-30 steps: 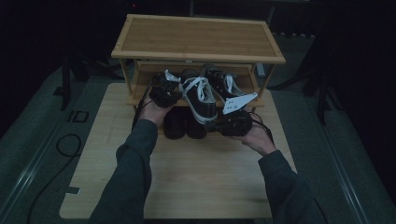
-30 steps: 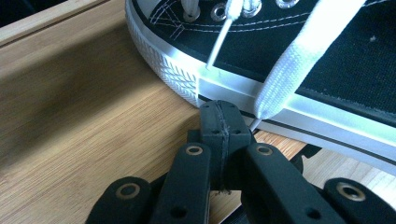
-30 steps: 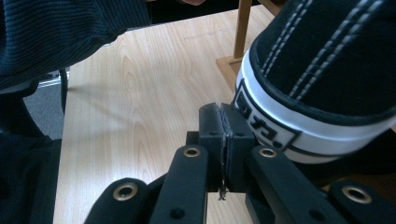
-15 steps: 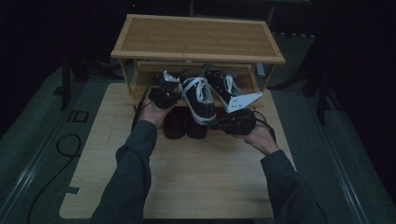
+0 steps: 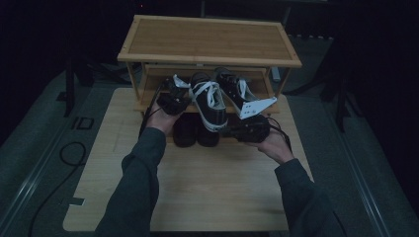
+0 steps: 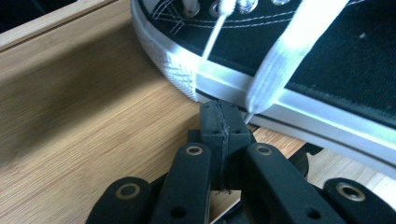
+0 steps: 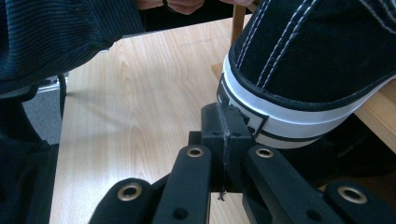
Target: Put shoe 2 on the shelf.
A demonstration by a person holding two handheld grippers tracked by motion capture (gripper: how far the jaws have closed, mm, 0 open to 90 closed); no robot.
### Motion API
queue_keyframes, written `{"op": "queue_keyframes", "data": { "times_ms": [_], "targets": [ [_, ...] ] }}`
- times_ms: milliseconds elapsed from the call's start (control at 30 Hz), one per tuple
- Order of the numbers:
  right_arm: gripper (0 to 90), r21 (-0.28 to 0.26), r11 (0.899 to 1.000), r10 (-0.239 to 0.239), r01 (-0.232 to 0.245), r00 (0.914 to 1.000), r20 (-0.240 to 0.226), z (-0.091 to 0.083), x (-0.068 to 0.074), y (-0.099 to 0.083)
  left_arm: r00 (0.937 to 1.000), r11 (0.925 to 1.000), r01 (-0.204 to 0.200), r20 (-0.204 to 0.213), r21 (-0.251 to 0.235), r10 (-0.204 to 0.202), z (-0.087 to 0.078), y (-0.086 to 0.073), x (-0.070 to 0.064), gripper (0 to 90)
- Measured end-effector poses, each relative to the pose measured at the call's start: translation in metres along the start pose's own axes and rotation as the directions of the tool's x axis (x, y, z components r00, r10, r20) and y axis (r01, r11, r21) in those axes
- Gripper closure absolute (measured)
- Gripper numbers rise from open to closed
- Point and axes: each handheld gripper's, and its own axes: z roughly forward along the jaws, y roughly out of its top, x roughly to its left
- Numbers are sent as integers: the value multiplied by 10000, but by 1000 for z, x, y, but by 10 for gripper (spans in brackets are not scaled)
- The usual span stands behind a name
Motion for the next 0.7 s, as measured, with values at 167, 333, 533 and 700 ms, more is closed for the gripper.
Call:
{"op": "queue_keyframes", "data": {
  "times_ms": [167, 333, 533, 700],
  "targets": [
    [900, -38, 10000, -31, 31, 10000, -17, 1, 0, 0, 9997, 9998, 204, 97, 28, -204, -1, -2, 3, 900],
    [900, -173, 9998, -49, 48, 10000, -59, 5, 1, 1, 9995, 9996, 294, 64, 28, -294, -1, -2, 3, 900],
    [900, -84, 9994, -331, 334, 9989, 333, 19, 2, 9, 9992, 9992, 393, 33, -46, -393, -1, -2, 1, 900],
    [900, -141, 9991, -383, 389, 9986, 366, 26, 1, 13, 9991, 9991, 431, 65, -56, -431, -1, -2, 1, 900]
  ]
}}
